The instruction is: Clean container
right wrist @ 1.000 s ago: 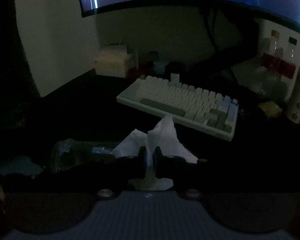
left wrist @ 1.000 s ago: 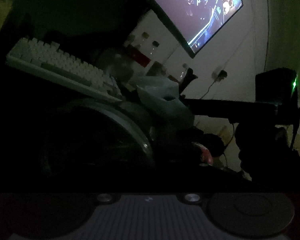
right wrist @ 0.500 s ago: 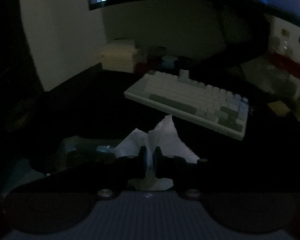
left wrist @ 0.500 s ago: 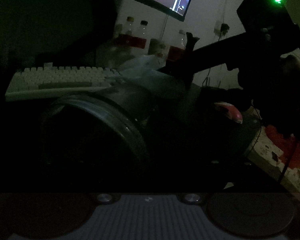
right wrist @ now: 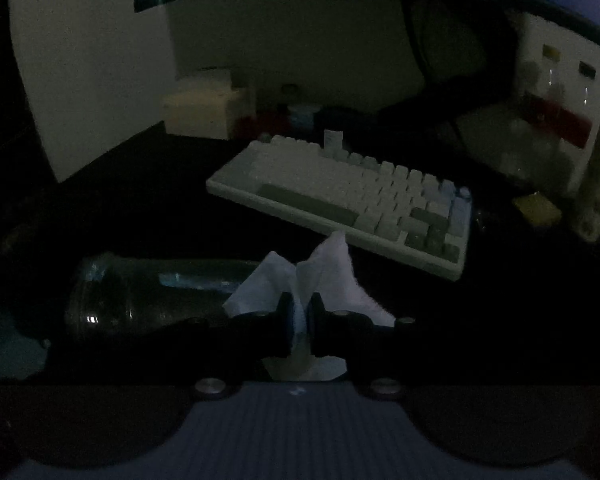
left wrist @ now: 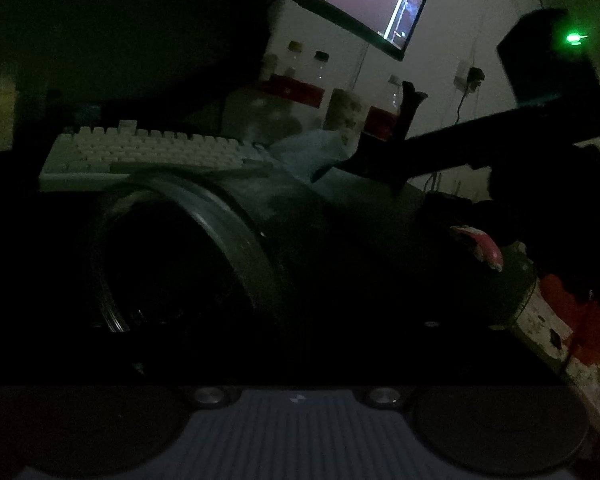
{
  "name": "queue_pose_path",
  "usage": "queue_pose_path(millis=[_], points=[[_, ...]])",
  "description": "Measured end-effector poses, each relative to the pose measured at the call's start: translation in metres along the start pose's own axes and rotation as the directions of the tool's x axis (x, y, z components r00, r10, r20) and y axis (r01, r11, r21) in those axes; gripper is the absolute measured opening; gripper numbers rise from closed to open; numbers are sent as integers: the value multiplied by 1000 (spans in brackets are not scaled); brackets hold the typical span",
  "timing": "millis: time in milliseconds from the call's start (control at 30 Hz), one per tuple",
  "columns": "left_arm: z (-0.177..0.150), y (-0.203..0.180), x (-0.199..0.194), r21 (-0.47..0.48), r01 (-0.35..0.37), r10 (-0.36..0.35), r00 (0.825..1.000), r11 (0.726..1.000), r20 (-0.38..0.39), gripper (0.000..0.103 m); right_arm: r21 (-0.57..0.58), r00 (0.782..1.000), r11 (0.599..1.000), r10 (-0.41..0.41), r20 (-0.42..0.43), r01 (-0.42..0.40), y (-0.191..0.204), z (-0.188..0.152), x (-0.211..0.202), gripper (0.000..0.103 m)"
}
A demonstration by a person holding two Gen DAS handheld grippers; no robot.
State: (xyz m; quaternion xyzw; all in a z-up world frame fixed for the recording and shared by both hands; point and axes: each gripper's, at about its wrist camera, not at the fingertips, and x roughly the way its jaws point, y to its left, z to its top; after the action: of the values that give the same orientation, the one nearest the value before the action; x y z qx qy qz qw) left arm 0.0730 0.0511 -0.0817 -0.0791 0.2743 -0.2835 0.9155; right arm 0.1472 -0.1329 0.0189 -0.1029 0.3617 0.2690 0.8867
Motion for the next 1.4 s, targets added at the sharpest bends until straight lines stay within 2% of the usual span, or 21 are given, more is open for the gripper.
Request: queue_pose_path(millis=[67,200,400,500,667,733,833,967,1200,1400], points=[[0,1,0,-3,3,-3,1000,1000,0,86,-27,1000,999,19,16,-19,9,0,-3,10],[0,3,0,-9,1,-1,1000,1000,6,86,-71,990,988,138,11,-137,34,-2,-11,11],[0,3,0,-13,2,-2,1000,1000,7,86,-133,982,973,189,-6,-188,59,-2,-14,11],[0,4,0,-16,5,-4,1000,1000,8,86,-118,985,978,173,-5,-172,52,1,-9,11],[0,3,0,-7,-5,5,1000,1000,10,86,-73,998,996,56,9,-55,26,5,0,11],[0,1,1,-3,-12,12,1000,1000,10,86,-55,999,998,35,11,-34,20,6,2,11],[-1,-2,2,4,-20,20,1000,1000,10,86,-56,998,997,57,14,-56,25,4,-2,11],[-1,-3,1,5,-14,14,1000,1000,8,86,-106,990,985,138,11,-136,46,0,-9,12],[-1,-2,-2,-22,25,-25,1000,999,2,86,-128,989,981,149,16,-146,55,-4,-11,12],[-1,-6,-3,-26,22,-22,1000,999,3,87,-50,997,996,69,18,-68,25,-1,-5,13]])
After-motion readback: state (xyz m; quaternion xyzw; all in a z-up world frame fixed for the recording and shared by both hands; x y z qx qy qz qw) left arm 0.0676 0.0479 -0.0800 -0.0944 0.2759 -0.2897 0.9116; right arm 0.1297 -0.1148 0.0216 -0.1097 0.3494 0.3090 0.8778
